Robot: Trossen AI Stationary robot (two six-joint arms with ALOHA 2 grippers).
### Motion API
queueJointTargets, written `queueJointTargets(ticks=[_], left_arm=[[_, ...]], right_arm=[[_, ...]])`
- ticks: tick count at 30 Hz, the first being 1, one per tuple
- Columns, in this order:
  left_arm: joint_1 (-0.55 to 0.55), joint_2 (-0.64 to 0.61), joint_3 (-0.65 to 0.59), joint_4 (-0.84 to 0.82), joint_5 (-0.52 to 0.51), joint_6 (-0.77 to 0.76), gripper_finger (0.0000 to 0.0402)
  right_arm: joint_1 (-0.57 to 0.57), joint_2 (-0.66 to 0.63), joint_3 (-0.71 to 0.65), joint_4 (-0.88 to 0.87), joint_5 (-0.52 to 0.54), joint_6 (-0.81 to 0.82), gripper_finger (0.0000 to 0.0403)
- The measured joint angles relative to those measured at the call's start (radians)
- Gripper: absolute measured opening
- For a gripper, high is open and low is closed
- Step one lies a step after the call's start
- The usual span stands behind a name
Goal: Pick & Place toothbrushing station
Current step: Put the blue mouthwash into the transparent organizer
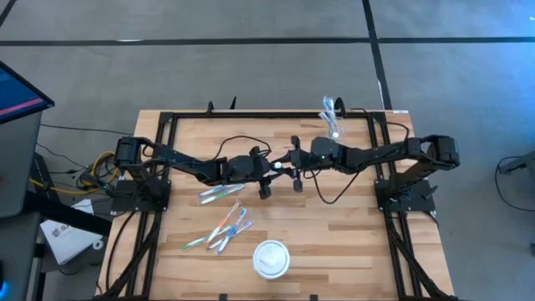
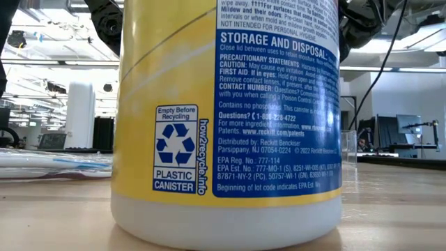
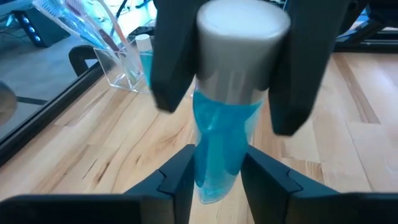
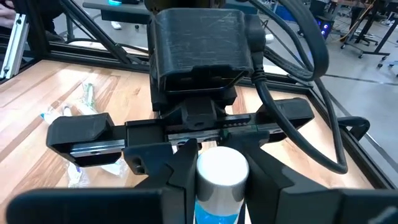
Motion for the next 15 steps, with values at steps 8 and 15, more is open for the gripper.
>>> queueJointTargets(ticks=[8,15], left_arm=[[0.005,0.0,0.0,-0.012,-0.011,-0.002,0.0149],[0.006,0.0,-0.003,-0.026,-0.013,0.0,0.0156]], right_arm=[[-0.01,-0.088,0.0,-0.117,0.001,-0.002,0.0085],[-0.046,-0.175,-0.074,-0.143,0.014,0.025,0.0085]])
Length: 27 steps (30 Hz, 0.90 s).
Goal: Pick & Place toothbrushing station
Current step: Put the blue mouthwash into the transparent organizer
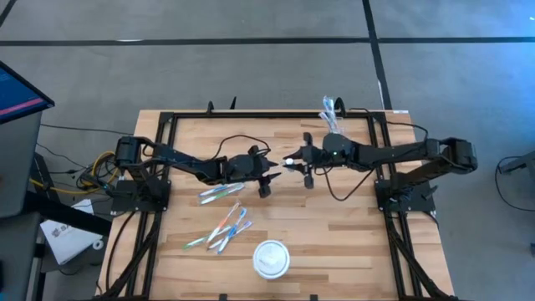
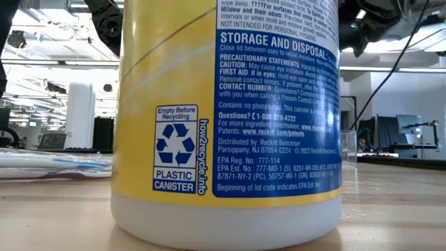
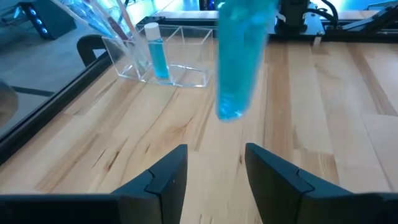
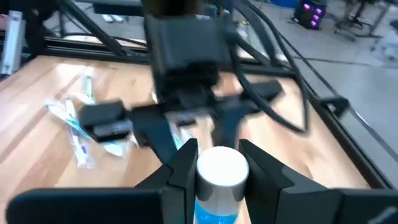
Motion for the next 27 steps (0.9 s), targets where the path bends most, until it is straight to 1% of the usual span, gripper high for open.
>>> queueJointTargets(ticks=[4,7,11,14,17,23,27], left_arm=[[0.002,-0.015,-0.001,-0.028,-0.009,0.001,0.0156],[0.002,-0.06,-0.001,-0.089,-0.049,-0.005,0.0157],[0.003,-0.122,-0.001,-0.154,-0.067,-0.032,0.0155],[-0.003,-0.145,-0.001,-0.161,-0.068,-0.036,0.0154],[-0.013,-0.146,-0.001,-0.161,-0.067,-0.036,0.0154],[-0.014,-0.146,-0.001,-0.16,-0.061,-0.036,0.0153],[-0.014,-0.146,-0.001,-0.16,-0.062,-0.036,0.0153]], right_arm=[[-0.039,-0.1,-0.084,0.035,0.063,0.021,0.0085],[-0.064,-0.192,-0.143,0.037,0.146,0.043,0.0085],[-0.077,-0.306,-0.214,0.025,0.274,0.07,0.0085],[-0.086,-0.381,-0.258,-0.014,0.38,0.074,0.0085],[-0.103,-0.44,-0.294,-0.019,0.439,0.093,0.0085],[-0.159,-0.502,-0.337,-0.041,0.539,0.129,0.0085],[-0.199,-0.5,-0.359,-0.047,0.599,0.139,0.0085]])
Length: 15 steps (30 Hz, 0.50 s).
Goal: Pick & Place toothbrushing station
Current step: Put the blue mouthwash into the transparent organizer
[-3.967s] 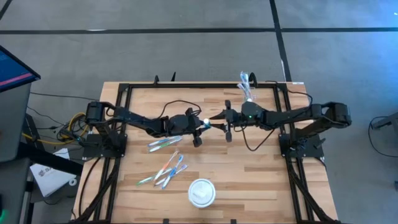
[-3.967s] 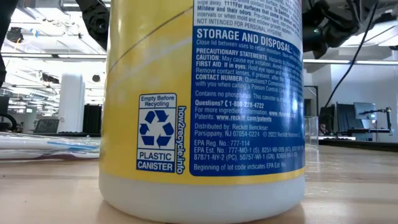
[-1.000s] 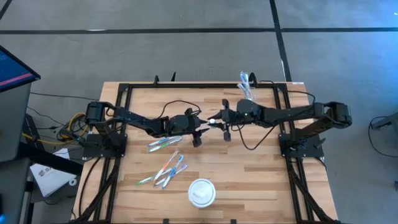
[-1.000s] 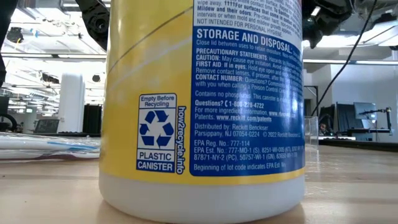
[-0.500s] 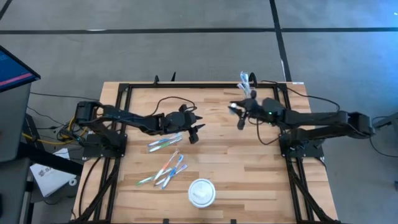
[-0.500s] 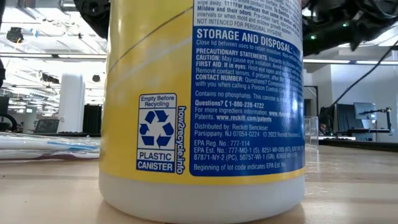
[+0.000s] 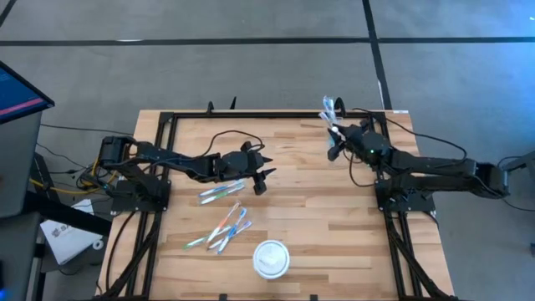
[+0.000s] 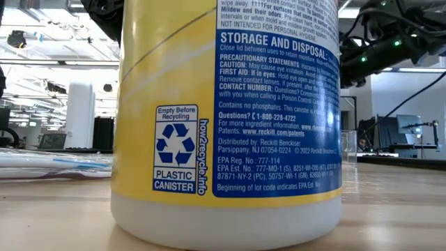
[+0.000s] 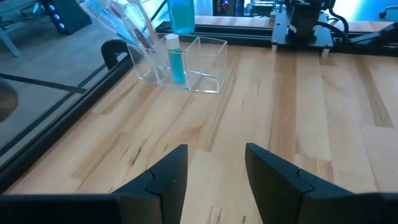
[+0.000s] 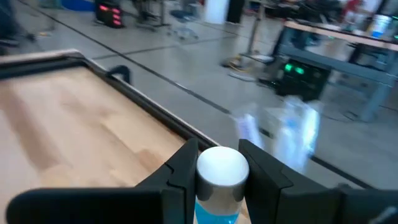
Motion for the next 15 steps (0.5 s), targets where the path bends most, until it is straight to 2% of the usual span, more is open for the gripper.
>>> queueJointTargets(ticks=[9,15], left_arm=[[0.0,0.0,0.0,0.0,-0.001,0.0,0.0153],[0.0,0.001,0.0,0.0,-0.003,-0.018,0.0153]], right_arm=[[-0.067,0.0,0.0,-0.035,0.019,0.015,0.0085],[-0.096,0.0,0.0,-0.069,0.073,0.034,0.0085]])
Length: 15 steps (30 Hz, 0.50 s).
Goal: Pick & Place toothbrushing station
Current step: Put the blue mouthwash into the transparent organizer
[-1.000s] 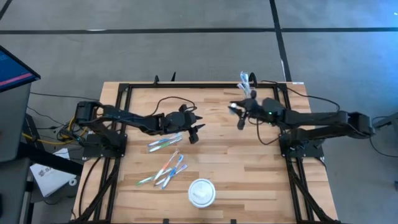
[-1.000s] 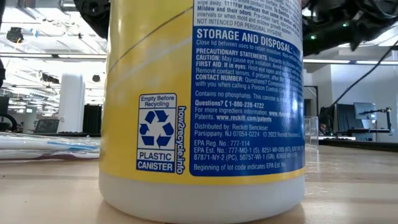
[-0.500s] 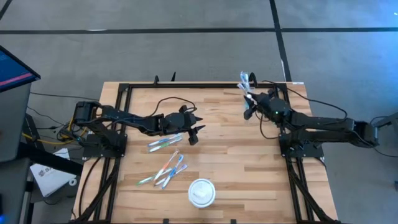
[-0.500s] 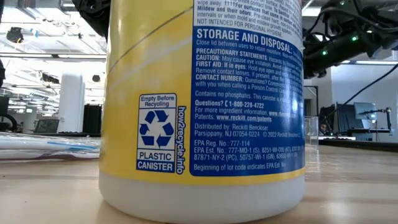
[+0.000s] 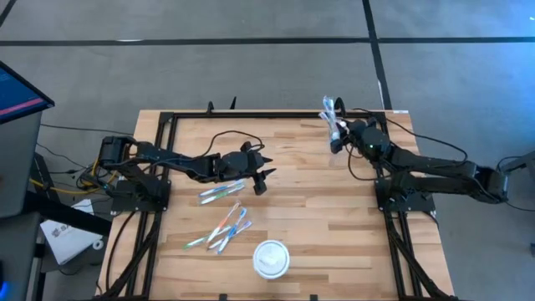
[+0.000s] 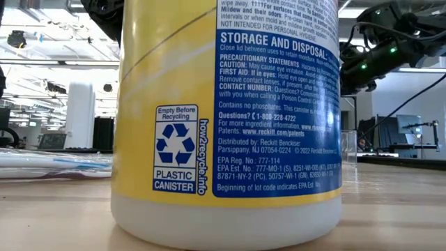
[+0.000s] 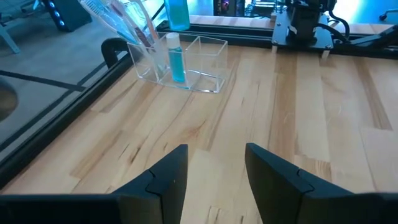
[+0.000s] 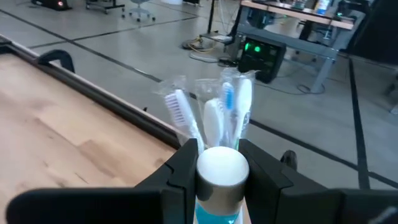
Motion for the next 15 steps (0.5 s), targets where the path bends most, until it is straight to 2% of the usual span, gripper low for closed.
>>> queueJointTargets(ticks=[15], left_arm=[[0.0,0.0,0.0,0.0,0.001,-0.001,0.0153]], right_arm=[[-0.055,0.043,0.0,-0.025,0.027,0.06,0.0085]])
